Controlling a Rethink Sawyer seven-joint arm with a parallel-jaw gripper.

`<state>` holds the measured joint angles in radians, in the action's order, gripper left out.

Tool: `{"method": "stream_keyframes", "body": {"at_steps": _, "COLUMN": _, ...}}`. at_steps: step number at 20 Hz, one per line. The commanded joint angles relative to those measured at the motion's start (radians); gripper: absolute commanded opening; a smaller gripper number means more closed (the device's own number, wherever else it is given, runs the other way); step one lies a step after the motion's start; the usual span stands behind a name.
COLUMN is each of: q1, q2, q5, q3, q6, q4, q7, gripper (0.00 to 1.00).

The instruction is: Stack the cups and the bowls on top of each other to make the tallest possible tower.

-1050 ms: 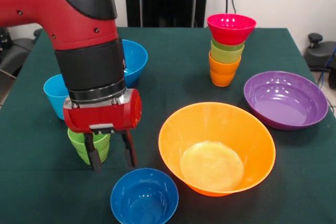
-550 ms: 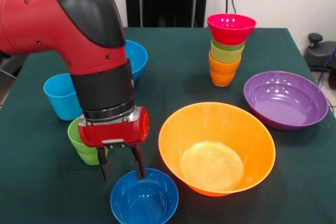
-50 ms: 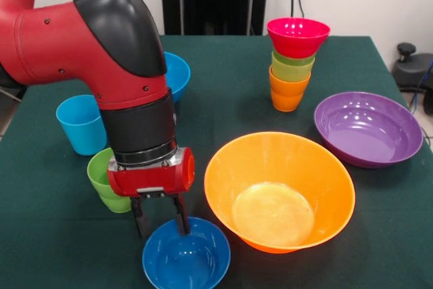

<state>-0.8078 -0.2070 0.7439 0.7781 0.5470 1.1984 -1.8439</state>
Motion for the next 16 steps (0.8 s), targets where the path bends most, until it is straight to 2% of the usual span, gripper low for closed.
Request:
{"method": "stream_keyframes", "body": {"at_steps": 1, "q1": 0.056, "q2": 0.002, "q5": 0.103, "q3": -0.121, "q6": 0.007, "q4": -0.051, "q7": 0.123, "gripper": 1.00}}
{"method": "stream_keyframes", "body": {"at_steps": 5, "q1": 0.068, "q2": 0.005, "q5": 0.109, "q3": -0.141, "q6": 0.001, "q4": -0.059, "q7": 0.109, "gripper": 1.00}}
{"method": "stream_keyframes", "body": {"at_steps": 16, "q1": 0.046, "q2": 0.051, "q5": 0.097, "q3": -0.106, "q6": -0.064, "q4": -0.049, "q7": 0.119, "gripper": 1.00}}
